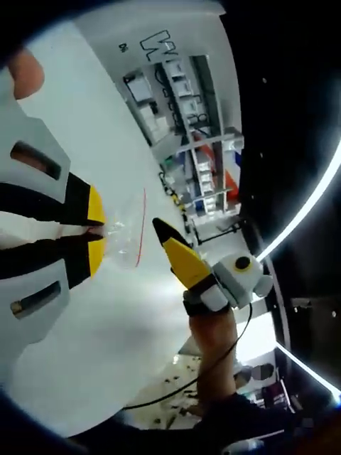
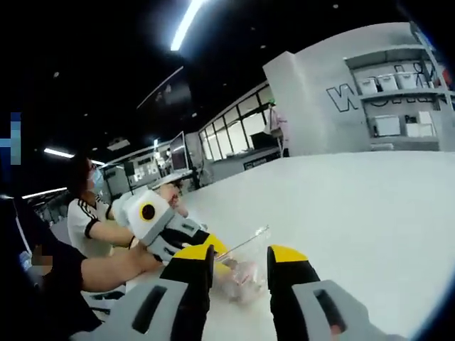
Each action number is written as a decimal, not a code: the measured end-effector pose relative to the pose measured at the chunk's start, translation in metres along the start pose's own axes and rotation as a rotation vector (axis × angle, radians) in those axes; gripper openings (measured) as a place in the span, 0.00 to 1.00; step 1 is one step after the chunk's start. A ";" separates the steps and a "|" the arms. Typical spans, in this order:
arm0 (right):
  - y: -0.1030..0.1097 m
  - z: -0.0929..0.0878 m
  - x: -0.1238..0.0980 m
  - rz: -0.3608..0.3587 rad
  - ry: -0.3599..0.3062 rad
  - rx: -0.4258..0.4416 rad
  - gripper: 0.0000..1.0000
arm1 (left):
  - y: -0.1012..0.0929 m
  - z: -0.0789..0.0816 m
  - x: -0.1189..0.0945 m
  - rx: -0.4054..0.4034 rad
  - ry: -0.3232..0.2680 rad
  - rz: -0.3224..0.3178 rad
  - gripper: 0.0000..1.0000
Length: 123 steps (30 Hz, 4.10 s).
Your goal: Open the resealable bag by pulling the two sides of the seal apart until the entire bag opening is separated and visibly accessible.
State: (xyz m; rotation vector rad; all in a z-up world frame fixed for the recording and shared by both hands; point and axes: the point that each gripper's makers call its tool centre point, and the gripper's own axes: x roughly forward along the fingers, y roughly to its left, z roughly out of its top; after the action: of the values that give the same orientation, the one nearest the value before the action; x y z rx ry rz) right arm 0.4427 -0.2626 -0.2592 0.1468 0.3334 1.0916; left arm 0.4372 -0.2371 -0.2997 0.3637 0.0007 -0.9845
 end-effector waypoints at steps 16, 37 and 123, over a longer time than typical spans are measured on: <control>-0.001 -0.021 0.001 -0.020 0.072 -0.036 0.28 | -0.001 0.001 0.000 0.011 -0.001 -0.002 0.06; 0.004 -0.022 -0.002 0.010 0.080 0.050 0.05 | -0.007 0.004 0.001 0.078 0.003 -0.004 0.06; 0.008 -0.025 -0.006 0.233 -0.110 0.674 0.00 | -0.011 -0.007 -0.022 -0.019 0.064 -0.025 0.17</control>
State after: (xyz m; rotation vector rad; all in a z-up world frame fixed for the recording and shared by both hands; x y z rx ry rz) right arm 0.4254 -0.2652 -0.2794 0.8588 0.5869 1.1596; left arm 0.4174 -0.2224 -0.3058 0.3789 0.0730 -0.9967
